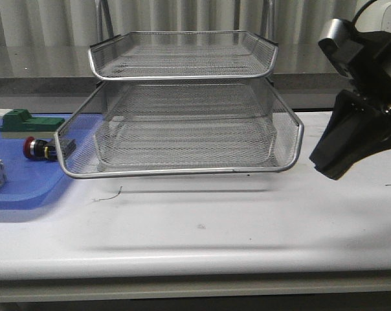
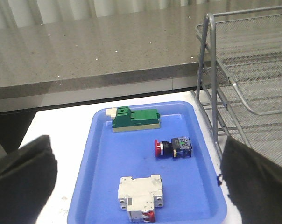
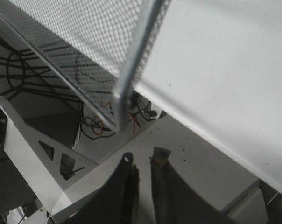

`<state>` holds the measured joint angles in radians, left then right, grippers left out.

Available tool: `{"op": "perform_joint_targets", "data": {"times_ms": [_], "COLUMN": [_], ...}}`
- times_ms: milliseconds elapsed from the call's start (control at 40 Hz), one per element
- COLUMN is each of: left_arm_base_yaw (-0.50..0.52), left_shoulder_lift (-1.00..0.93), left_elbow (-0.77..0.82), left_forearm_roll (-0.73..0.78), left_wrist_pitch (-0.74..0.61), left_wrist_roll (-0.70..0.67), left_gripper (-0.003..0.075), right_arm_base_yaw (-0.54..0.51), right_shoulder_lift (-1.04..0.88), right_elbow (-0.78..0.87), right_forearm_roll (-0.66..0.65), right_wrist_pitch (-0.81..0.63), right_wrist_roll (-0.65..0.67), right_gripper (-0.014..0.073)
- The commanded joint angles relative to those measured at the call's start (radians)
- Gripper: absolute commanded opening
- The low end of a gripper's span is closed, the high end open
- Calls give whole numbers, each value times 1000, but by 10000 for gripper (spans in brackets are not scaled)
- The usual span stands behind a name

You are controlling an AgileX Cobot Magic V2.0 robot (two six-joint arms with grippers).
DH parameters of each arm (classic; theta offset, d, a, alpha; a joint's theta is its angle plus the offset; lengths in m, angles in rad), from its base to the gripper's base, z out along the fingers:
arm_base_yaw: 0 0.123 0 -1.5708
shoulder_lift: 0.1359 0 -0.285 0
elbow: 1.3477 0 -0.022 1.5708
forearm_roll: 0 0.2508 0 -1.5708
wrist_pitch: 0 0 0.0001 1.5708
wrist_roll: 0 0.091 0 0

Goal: Place button on rack with both arms

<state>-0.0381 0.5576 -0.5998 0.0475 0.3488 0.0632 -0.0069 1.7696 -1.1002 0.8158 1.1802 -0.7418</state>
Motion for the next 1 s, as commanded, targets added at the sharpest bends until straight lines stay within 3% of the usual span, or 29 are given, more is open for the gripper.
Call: {"op": "perform_joint_targets", "data": {"times_ms": [0,200,475,701,976], "left_arm_base_yaw": [-5,-5,-5,-5,-5], "left_shoulder_lift": [6,6,6,6,6], "left_elbow": [-39,-39,-39,-39,-39], "left_forearm_roll": [0,0,0,0,0], "left_wrist_pitch": [-79,-79,-79,-79,-79], "left_wrist_roll": [-8,-8,-8,-8,-8], "left_gripper": [673,673,674,674,673], "right_arm_base_yaw": [-5,-5,-6,-5,-4], "right_shoulder_lift": [-52,-58,-191,-313,-406], "right_elbow": [-18,-20,-104,-281,-396], "right_forearm_roll": [17,21,6,-27,-325], "right_wrist_pitch": [153,153,153,152,112], "right_wrist_roll": [-6,-6,70,190,363], "right_gripper": [132,262,256,61,-60]}}
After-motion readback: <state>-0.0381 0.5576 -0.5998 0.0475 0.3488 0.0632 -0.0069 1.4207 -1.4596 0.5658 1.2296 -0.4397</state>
